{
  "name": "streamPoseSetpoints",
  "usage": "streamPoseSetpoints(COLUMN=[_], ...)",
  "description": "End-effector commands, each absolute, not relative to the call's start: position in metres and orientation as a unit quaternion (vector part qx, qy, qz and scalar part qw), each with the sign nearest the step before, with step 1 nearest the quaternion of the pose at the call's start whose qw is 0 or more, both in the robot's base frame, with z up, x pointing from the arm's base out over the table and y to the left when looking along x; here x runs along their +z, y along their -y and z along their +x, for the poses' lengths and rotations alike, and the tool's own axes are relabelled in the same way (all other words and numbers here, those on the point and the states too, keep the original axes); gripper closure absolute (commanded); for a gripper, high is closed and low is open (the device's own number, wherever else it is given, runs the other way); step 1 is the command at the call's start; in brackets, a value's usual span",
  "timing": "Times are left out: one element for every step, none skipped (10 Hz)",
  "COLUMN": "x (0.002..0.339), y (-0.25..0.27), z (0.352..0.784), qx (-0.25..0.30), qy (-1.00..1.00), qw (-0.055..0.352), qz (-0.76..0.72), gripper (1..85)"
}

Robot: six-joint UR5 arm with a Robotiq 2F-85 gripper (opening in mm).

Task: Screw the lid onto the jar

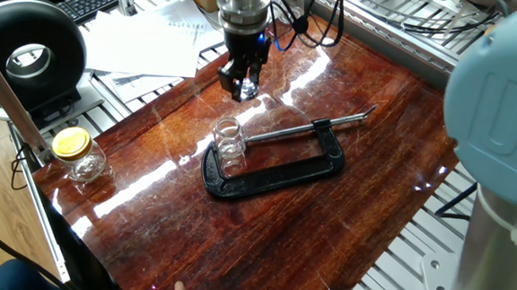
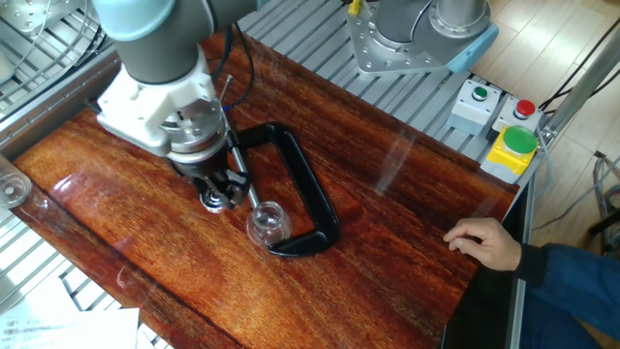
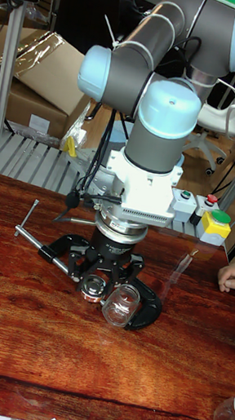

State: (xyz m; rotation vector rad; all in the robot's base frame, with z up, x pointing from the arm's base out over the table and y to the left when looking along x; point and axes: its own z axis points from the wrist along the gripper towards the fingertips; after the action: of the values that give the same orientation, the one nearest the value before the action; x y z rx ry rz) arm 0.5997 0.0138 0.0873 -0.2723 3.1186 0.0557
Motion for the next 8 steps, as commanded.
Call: streamPoseSetpoints(x=[0.086, 0.086, 0.086, 0.086, 0.086, 0.086, 0.087, 0.086], y=[-0.008, -0.008, -0.010, -0.012, -0.017, -0.022, -0.026, -0.022], z=[0.604, 0.601, 0.601, 0.603, 0.605, 0.603, 0.602, 0.599], qx=[0.004, 0.005, 0.008, 0.011, 0.020, 0.031, 0.038, 0.031], qy=[-0.992, -0.989, -0.987, -0.984, -0.982, -0.980, -0.980, -0.982], qw=[0.012, 0.008, 0.007, 0.012, 0.018, 0.016, 0.015, 0.008], qz=[-0.127, -0.147, -0.162, -0.178, -0.185, -0.194, -0.194, -0.185], gripper=[84.3, 84.3, 84.3, 84.3, 84.3, 84.3, 84.3, 84.3])
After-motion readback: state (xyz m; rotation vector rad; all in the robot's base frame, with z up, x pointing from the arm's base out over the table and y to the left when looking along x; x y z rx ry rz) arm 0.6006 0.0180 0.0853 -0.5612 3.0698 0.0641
